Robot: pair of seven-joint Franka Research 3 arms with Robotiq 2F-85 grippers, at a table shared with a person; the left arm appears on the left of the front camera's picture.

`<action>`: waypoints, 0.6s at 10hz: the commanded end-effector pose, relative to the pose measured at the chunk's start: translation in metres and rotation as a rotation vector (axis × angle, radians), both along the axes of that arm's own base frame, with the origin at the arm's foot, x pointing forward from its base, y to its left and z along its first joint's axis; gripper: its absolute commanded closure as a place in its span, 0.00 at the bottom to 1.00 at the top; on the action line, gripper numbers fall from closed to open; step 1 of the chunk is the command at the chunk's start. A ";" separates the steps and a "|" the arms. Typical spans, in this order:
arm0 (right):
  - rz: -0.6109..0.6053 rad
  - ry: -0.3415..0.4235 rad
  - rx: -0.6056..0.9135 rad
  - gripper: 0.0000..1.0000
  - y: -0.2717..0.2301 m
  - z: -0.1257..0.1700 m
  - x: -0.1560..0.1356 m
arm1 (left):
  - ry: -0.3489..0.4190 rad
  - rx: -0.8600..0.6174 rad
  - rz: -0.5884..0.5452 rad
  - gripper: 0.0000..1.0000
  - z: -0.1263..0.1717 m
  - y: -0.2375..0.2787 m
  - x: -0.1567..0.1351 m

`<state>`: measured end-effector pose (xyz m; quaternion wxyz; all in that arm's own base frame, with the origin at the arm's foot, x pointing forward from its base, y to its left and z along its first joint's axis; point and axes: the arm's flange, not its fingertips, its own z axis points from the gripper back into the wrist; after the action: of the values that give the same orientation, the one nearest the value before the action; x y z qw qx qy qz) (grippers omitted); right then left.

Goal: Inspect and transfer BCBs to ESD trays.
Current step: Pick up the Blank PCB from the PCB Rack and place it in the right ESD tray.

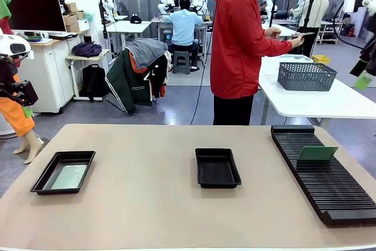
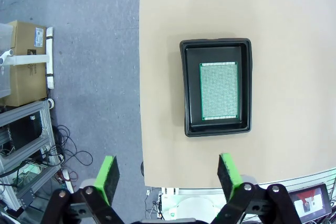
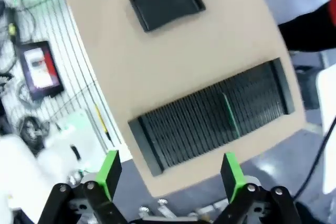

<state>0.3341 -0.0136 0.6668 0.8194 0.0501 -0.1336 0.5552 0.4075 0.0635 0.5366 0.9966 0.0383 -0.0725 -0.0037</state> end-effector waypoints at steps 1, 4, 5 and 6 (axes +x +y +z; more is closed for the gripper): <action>0.173 -0.038 -0.068 0.00 -0.012 0.004 -0.002 | -0.002 -0.005 -0.004 0.00 -0.002 0.002 -0.001; 0.364 -0.033 -0.112 0.00 -0.031 0.011 0.002 | -0.002 -0.005 -0.004 0.00 -0.002 0.002 -0.001; 0.391 -0.016 -0.110 0.00 -0.035 0.010 0.006 | -0.002 -0.005 -0.004 0.00 -0.002 0.002 -0.001; 0.422 -0.010 -0.115 0.00 -0.038 0.008 0.010 | -0.002 -0.005 -0.004 0.00 -0.002 0.002 -0.001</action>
<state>0.3369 -0.0437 0.6734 0.6966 0.0283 -0.1118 0.7081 0.4076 0.0634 0.5366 0.9966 0.0383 -0.0725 -0.0038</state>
